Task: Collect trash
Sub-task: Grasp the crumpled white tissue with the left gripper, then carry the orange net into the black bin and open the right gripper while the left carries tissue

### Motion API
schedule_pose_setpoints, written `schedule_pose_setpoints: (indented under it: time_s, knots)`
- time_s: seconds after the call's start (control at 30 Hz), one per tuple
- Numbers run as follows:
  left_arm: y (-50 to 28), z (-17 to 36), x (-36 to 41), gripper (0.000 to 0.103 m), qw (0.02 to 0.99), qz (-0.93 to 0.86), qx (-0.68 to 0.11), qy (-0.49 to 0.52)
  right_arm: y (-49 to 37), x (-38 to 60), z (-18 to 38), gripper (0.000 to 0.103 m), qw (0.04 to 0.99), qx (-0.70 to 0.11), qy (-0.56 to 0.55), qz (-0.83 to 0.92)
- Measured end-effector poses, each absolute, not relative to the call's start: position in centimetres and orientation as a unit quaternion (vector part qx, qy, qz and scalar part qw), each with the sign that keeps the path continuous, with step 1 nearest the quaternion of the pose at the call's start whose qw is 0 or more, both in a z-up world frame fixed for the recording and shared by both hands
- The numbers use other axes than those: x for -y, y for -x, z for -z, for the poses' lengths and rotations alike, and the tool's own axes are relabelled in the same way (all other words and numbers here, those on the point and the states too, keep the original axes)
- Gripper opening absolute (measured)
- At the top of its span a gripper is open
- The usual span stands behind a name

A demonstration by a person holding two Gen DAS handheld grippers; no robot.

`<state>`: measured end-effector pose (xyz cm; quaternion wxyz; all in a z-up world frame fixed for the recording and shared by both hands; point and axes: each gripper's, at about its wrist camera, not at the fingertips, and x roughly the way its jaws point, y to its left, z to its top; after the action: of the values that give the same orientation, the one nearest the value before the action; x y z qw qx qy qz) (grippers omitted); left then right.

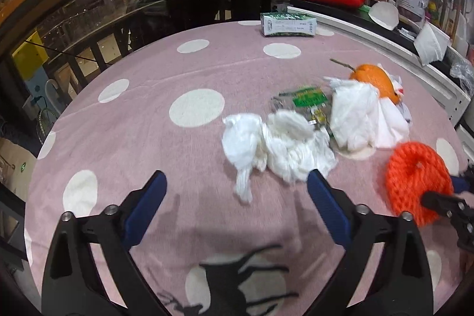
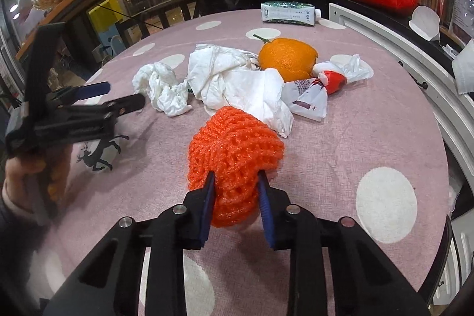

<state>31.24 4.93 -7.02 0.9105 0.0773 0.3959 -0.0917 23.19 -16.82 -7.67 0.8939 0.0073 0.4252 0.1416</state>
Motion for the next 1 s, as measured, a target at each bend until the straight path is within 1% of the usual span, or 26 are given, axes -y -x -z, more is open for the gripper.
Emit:
schedule_pose_setpoints:
  time_s: [0.03, 0.1, 0.2, 0.23, 0.27, 0.3, 0.33, 0.37, 0.47, 0.77, 1.0]
  knots:
    - [-31.8, 7.1, -4.8, 0.078, 0.909, 0.093, -0.399, -0.076, -23.2, 17.0, 7.6, 0.027, 0.895, -0.424, -0.01, -0.141]
    - [-32.9, 7.7, -4.6, 0.074, 0.903, 0.097, -0.412, -0.071, -22.8, 17.4, 7.3, 0.026, 0.897, -0.419, -0.011, -0.142]
    - [-33.9, 8.4, -4.3, 0.064, 0.896, 0.109, -0.428, -0.054, -22.5, 17.7, 7.0, 0.024, 0.901, -0.411, -0.006, -0.138]
    - [-33.9, 8.3, -4.2, 0.057, 0.896, 0.114, -0.426, -0.05, -22.4, 17.8, 7.0, 0.024, 0.902, -0.409, -0.005, -0.139]
    - [-33.7, 8.2, -4.0, 0.046, 0.896, 0.117, -0.426, -0.052, -22.3, 17.8, 7.0, 0.023, 0.902, -0.409, -0.005, -0.138]
    - [-33.5, 8.1, -3.8, 0.04, 0.896, 0.119, -0.424, -0.055, -22.3, 17.9, 7.0, 0.022, 0.903, -0.407, -0.007, -0.137]
    - [-33.3, 8.0, -3.6, 0.028, 0.896, 0.119, -0.423, -0.059, -22.3, 18.0, 6.9, 0.022, 0.904, -0.405, -0.011, -0.138]
    - [-33.0, 7.9, -3.4, 0.022, 0.897, 0.117, -0.422, -0.063, -22.3, 18.1, 6.8, 0.022, 0.904, -0.403, -0.012, -0.139]
    - [-32.0, 7.5, -3.1, 0.017, 0.901, 0.116, -0.412, -0.073, -21.8, 18.0, 6.4, 0.022, 0.906, -0.397, -0.012, -0.144]
    - [-27.3, 4.7, -3.9, 0.016, 0.919, 0.119, -0.374, -0.048, -20.0, 19.6, 5.8, 0.022, 0.91, -0.39, -0.018, -0.139]
    - [-22.6, 2.7, -2.0, 0.016, 0.927, 0.144, -0.343, -0.054, -17.5, 21.9, 4.9, 0.022, 0.916, -0.38, -0.03, -0.127]
